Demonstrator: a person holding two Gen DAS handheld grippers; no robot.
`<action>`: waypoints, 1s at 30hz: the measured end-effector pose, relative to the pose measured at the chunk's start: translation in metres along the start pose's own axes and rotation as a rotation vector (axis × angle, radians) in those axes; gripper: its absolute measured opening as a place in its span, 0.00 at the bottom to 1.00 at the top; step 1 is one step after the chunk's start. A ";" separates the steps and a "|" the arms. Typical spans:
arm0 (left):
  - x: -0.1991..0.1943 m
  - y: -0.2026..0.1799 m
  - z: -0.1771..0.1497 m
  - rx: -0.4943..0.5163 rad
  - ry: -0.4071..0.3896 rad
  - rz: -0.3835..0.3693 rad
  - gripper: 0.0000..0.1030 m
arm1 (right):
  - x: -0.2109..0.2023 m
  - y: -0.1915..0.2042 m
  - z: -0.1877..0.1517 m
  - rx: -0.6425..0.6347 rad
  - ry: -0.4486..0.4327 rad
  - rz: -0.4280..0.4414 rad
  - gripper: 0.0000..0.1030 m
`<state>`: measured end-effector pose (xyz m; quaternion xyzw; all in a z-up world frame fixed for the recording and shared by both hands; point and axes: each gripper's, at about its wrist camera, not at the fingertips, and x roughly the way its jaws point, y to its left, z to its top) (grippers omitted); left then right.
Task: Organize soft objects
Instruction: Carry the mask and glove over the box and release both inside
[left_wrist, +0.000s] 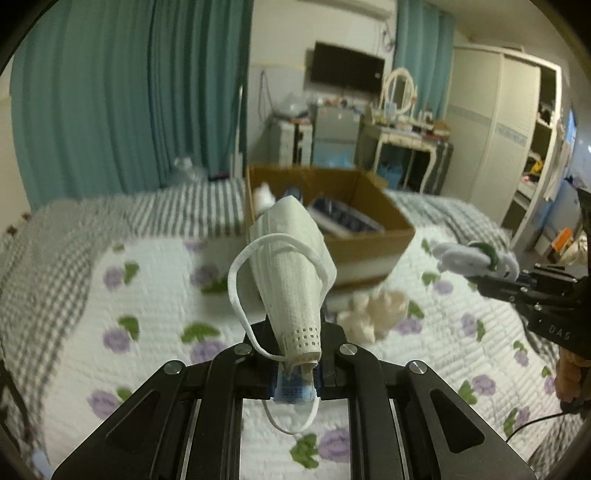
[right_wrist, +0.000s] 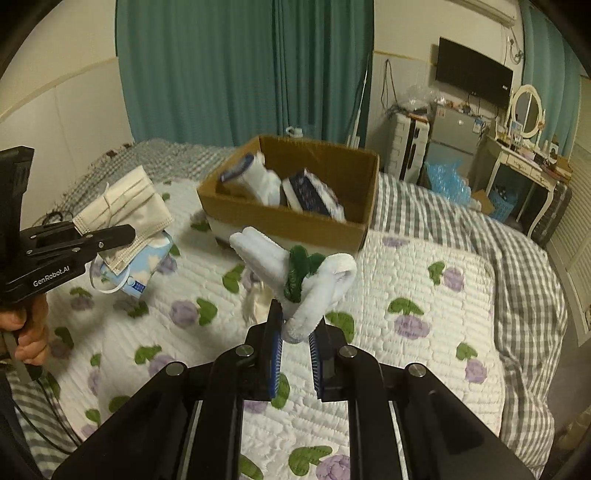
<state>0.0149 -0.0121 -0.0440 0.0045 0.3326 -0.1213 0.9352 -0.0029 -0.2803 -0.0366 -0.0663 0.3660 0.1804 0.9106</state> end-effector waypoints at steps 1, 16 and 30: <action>-0.005 0.000 0.005 0.005 -0.018 0.000 0.13 | -0.004 0.001 0.003 0.002 -0.010 -0.001 0.12; -0.065 -0.002 0.081 0.009 -0.217 -0.003 0.13 | -0.069 0.014 0.081 -0.025 -0.230 -0.017 0.12; -0.048 0.008 0.135 -0.003 -0.315 -0.019 0.13 | -0.076 0.018 0.155 -0.082 -0.376 -0.029 0.12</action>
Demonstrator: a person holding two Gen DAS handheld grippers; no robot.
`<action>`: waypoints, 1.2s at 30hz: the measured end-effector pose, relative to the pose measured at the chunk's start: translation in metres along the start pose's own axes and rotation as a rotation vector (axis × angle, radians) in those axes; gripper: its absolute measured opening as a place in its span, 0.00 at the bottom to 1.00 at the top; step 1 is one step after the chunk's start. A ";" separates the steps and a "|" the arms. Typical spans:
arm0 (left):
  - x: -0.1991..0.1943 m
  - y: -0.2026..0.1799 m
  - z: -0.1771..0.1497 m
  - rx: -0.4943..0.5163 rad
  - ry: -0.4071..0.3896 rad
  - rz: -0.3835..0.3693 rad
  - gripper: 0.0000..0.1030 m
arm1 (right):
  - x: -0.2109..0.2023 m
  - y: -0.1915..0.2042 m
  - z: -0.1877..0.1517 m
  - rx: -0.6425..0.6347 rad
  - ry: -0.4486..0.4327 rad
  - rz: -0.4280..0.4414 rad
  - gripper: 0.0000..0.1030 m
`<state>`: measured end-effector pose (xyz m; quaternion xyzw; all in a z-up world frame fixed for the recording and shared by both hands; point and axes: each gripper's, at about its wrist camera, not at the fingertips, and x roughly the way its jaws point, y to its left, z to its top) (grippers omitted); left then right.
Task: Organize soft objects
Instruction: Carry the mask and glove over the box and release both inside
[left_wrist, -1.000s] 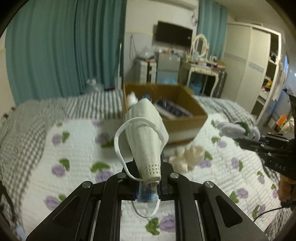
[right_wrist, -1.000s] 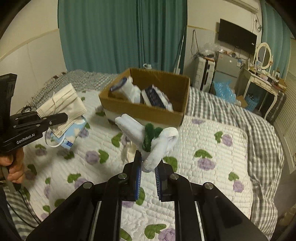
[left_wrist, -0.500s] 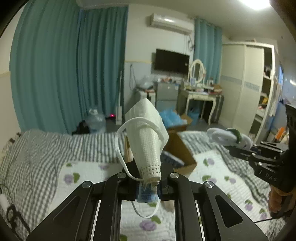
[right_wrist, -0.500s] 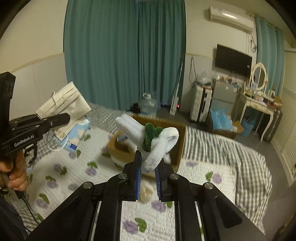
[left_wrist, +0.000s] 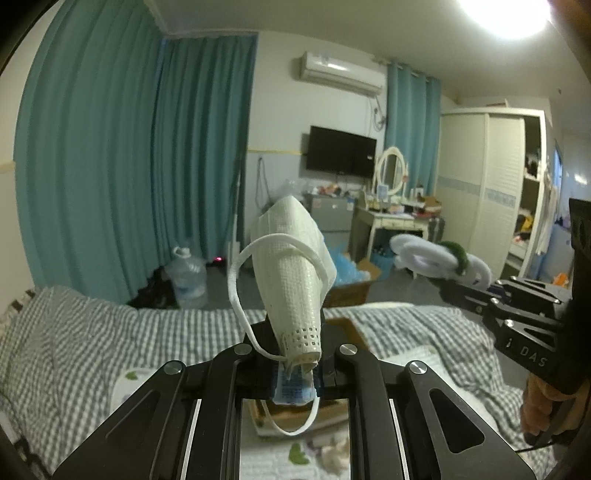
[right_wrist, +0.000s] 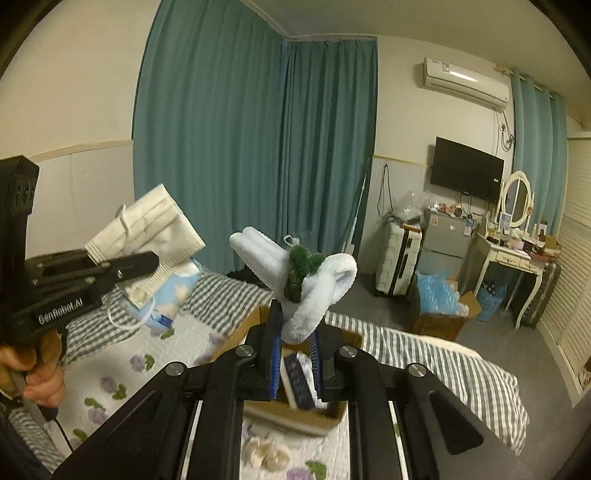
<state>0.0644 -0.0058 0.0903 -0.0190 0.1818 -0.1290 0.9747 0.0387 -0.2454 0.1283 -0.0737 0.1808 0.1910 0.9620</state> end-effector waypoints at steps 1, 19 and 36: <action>0.007 0.001 0.001 0.000 -0.002 -0.001 0.13 | 0.005 -0.001 0.003 -0.001 -0.002 0.001 0.12; 0.130 0.010 -0.039 -0.003 0.203 0.011 0.13 | 0.147 -0.035 -0.049 0.039 0.186 -0.007 0.12; 0.196 -0.017 -0.101 0.063 0.449 0.053 0.18 | 0.222 -0.055 -0.138 0.052 0.515 0.002 0.13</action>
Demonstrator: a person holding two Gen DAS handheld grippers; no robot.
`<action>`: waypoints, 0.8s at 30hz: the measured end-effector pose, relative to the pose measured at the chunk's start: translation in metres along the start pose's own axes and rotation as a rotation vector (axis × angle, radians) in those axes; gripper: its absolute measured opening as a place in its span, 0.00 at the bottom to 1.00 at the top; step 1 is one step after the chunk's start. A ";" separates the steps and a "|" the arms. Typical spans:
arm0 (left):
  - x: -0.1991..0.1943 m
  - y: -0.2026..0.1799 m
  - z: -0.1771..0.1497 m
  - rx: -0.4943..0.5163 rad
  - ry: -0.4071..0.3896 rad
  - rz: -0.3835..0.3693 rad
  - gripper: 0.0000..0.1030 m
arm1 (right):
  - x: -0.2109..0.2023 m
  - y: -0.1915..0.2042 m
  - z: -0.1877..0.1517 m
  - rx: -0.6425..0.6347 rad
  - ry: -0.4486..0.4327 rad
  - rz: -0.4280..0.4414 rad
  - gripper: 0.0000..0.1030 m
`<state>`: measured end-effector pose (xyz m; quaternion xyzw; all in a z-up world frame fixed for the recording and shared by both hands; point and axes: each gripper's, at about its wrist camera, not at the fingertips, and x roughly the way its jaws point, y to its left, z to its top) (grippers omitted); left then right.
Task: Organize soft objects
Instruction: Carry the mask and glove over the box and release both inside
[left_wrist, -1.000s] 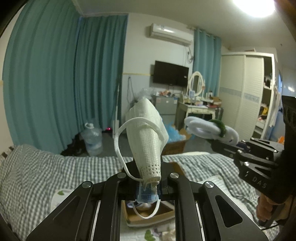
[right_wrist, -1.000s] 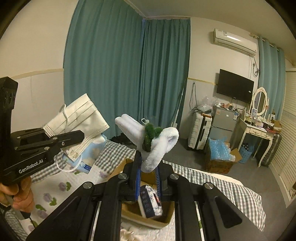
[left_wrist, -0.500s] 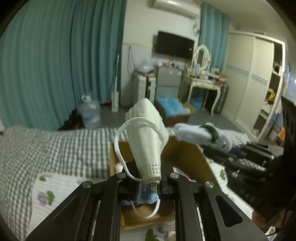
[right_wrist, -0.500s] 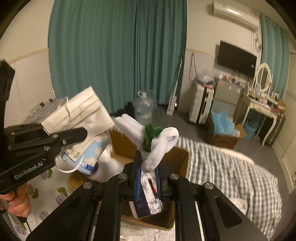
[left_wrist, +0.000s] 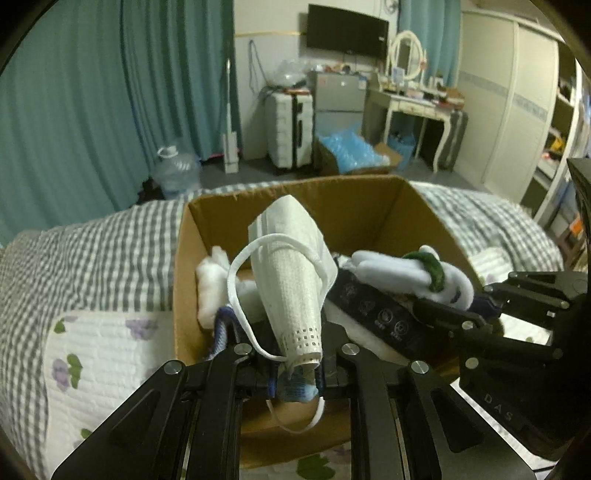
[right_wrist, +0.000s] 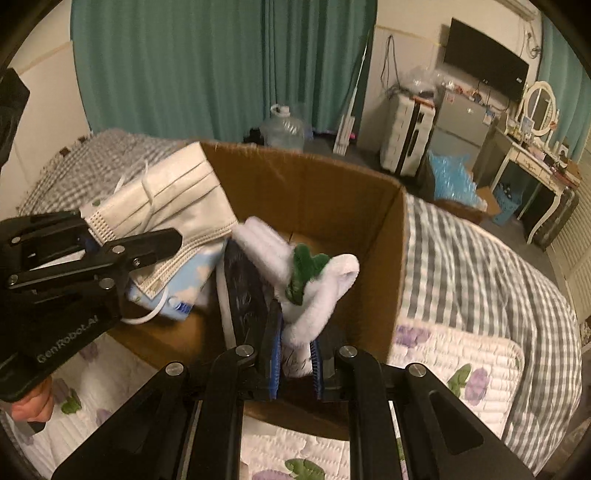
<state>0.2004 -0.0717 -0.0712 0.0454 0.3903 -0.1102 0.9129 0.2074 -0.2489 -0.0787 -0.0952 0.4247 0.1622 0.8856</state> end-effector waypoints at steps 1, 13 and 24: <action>0.002 -0.001 0.000 0.004 0.008 0.001 0.19 | 0.003 0.001 -0.001 -0.002 0.010 0.000 0.13; -0.001 0.012 0.010 -0.098 0.092 -0.042 0.38 | -0.018 -0.002 -0.003 -0.010 -0.053 -0.005 0.47; -0.092 0.011 0.039 -0.051 -0.193 -0.003 0.76 | -0.095 -0.004 0.018 0.021 -0.250 0.011 0.62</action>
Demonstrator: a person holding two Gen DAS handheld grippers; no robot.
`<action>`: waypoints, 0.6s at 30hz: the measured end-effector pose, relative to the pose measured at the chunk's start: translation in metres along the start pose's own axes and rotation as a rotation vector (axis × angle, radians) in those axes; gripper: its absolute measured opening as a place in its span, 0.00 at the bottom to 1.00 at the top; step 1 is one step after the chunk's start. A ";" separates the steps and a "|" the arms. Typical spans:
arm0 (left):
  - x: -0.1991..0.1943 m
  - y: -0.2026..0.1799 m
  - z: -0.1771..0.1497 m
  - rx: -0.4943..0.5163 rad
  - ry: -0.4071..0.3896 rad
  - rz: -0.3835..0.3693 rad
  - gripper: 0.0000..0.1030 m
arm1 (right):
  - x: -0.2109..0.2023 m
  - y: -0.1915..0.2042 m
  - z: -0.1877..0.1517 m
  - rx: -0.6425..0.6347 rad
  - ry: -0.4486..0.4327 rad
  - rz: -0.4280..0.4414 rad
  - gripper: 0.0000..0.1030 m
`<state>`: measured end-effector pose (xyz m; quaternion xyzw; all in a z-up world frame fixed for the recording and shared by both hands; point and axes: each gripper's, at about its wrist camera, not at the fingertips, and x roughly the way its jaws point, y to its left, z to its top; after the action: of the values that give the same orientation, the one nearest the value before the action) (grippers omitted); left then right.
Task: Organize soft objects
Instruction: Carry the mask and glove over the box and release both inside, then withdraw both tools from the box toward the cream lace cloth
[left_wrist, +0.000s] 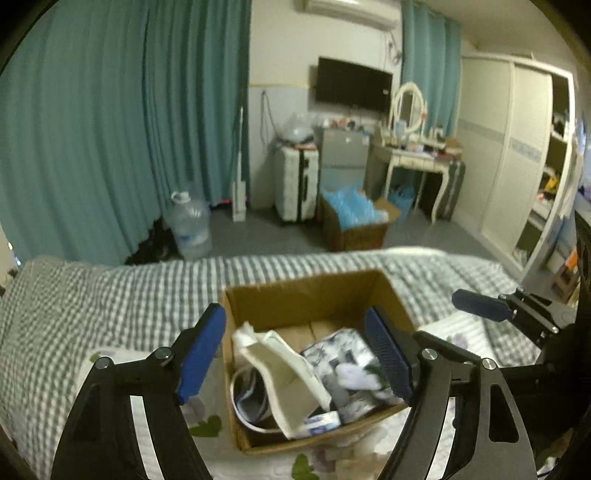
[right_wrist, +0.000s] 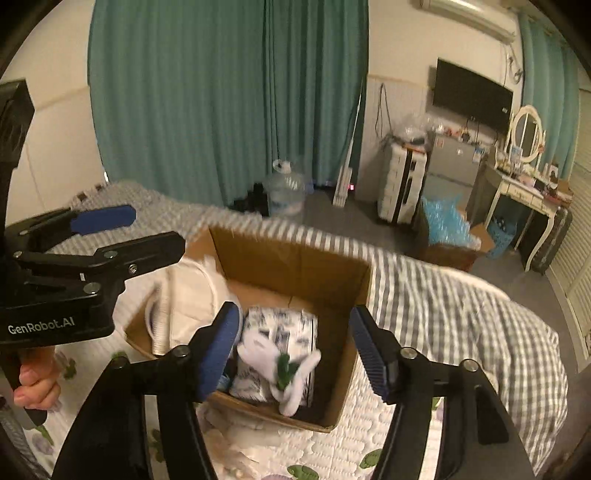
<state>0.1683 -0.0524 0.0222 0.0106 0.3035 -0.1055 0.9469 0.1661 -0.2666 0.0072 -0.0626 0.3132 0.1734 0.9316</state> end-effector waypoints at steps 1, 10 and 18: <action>-0.008 0.002 0.004 -0.010 -0.012 -0.002 0.76 | -0.007 0.001 0.002 0.000 -0.014 0.000 0.65; -0.072 0.012 0.021 -0.072 -0.103 0.027 0.77 | -0.076 0.008 0.032 0.030 -0.142 -0.001 0.91; -0.129 0.019 0.024 -0.093 -0.196 0.069 0.89 | -0.136 0.034 0.043 0.017 -0.231 0.006 1.00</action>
<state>0.0838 -0.0110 0.1150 -0.0334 0.2135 -0.0593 0.9746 0.0770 -0.2634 0.1233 -0.0331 0.2054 0.1796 0.9615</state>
